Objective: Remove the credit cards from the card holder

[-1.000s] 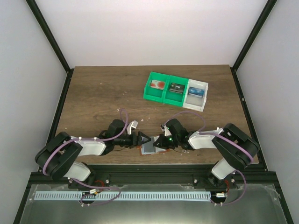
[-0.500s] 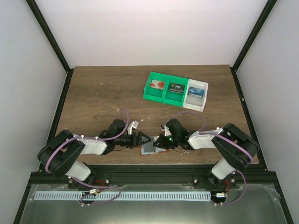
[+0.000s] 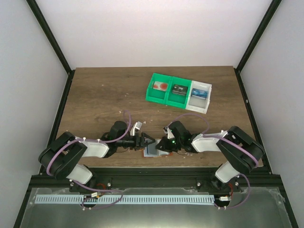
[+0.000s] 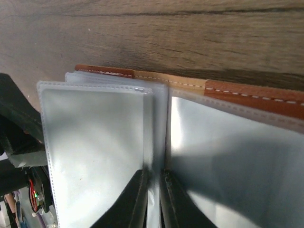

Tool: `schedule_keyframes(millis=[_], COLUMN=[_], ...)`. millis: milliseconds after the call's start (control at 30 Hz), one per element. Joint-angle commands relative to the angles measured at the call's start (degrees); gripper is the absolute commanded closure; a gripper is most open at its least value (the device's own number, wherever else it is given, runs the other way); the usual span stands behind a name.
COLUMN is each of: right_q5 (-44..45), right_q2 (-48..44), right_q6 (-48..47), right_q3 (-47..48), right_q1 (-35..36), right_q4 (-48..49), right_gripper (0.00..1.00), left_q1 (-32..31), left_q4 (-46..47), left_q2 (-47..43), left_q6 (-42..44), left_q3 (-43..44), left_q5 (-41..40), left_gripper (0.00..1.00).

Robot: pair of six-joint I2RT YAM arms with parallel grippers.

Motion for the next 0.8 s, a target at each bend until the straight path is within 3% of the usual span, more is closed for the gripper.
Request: schedule_keyframes(millis=[0, 767], right_q5=[3.03, 14.36], right_q2=[-3.18, -18.91], right_q6=[-0.46, -0.65], right_q3=[-0.7, -2.64], right_q1=[0.56, 0.46], right_q4=[-6.06, -15.43], right_gripper=[0.88, 0.87], left_q1=[-0.7, -5.7], left_q4=[3.35, 5.43], left_q2=[0.16, 3.58], left_q6=[-1.36, -3.66], left_q3=[1.08, 5.1], left_q5=[1.57, 0.76], left_gripper=[0.17, 0.18])
